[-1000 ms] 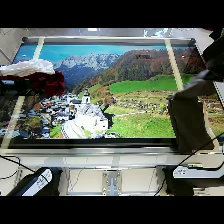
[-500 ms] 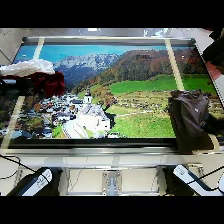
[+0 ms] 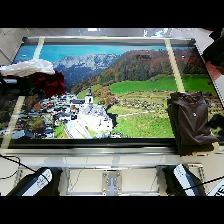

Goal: Fold the shirts.

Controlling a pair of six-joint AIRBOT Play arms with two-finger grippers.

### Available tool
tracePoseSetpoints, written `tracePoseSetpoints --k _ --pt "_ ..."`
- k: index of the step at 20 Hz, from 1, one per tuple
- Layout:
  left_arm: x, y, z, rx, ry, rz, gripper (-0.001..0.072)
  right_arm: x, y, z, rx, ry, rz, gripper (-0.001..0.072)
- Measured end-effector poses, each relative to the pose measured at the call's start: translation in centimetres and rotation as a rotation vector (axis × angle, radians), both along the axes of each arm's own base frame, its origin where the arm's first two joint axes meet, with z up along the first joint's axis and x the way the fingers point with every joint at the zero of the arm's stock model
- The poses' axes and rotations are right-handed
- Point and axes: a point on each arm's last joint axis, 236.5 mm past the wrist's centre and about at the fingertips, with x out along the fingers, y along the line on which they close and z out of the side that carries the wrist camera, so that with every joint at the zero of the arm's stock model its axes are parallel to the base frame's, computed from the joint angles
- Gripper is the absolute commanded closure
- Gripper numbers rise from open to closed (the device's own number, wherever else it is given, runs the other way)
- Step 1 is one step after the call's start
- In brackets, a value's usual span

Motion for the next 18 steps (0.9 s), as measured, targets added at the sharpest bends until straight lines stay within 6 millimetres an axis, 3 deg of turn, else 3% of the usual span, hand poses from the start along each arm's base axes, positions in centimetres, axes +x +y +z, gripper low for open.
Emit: tracePoseSetpoints --k 1,2,5,7,9,12,18 --pt "0.0 0.0 0.0 0.0 0.0 0.0 0.0697 2.0 0.8 3.2 -0.011 -0.128 0.017 0.0538" --pt "0.0 0.0 0.0 0.0 0.0 0.0 0.0697 4.3 2.3 6.8 -0.015 -0.277 0.058 0.0681" --pt "0.0 0.0 0.0 0.0 0.0 0.0 0.0698 9.1 8.3 14.7 0.011 -0.611 0.268 0.0697" --pt "0.0 0.0 0.0 0.0 0.0 0.0 0.0697 10.7 11.9 17.3 0.036 -0.72 0.393 0.0696" --pt "0.0 -0.1 0.0 -0.004 -0.001 -0.001 0.0698 11.8 14.7 17.7 0.064 -0.75 0.49 0.0696" --pt "0.0 -0.1 0.1 -0.006 -0.002 -0.001 0.0697 13.2 17.6 16.8 0.101 -0.734 0.592 0.0696" --pt "0.0 -0.1 0.1 -0.007 -0.002 -0.001 0.0697 14.7 19.9 14.5 0.147 -0.678 0.668 0.0696"
